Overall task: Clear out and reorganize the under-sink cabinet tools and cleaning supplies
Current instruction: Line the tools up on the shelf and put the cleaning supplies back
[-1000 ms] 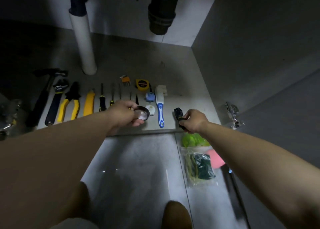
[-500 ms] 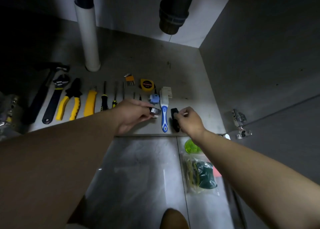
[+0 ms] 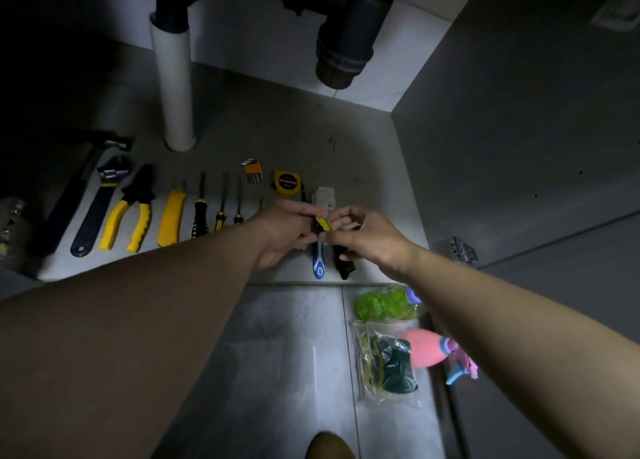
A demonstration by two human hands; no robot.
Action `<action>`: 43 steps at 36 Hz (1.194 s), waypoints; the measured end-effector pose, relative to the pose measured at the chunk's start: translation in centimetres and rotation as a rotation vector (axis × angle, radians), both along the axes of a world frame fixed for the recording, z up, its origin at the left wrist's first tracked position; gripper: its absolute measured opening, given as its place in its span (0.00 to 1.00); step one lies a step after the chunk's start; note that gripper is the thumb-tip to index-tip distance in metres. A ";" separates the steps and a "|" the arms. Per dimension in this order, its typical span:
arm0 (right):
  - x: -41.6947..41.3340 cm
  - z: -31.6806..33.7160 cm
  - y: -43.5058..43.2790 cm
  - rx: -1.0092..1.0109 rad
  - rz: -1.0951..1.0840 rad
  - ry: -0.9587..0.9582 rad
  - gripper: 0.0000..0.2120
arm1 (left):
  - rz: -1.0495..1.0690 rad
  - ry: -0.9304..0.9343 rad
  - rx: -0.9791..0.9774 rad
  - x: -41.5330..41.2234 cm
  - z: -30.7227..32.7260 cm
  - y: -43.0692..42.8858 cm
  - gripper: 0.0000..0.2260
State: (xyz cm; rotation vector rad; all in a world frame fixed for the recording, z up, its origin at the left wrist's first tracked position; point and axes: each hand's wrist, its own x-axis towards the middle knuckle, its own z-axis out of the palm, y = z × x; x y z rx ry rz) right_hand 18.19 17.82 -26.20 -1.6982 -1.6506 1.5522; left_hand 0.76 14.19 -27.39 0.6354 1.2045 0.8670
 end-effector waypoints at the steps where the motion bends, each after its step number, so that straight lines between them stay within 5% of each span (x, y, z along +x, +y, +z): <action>1: 0.2 -0.1 0.3 0.001 -0.003 -0.007 0.20 | 0.009 -0.019 -0.009 0.1 0.0 0.1 0.20; 12: 2.1 -4.0 6.3 0.385 0.090 -0.667 0.17 | 0.067 0.364 0.127 -2.1 -2.8 0.7 0.14; 20: 0.2 -7.4 8.4 0.379 0.156 -0.768 0.22 | -0.102 0.744 0.277 -3.7 -4.7 -0.6 0.14; 30: 1.8 -6.4 7.5 0.334 0.090 -0.689 0.29 | -0.268 0.779 0.393 -2.9 -4.5 -1.0 0.13; 34: 4.4 -4.1 6.6 0.403 0.085 -0.650 0.23 | -0.349 0.822 0.443 -1.8 -4.0 -1.2 0.13; 43: 12.9 3.7 1.3 0.396 0.238 -1.025 0.04 | -0.572 0.767 0.448 3.3 -1.7 -1.7 0.14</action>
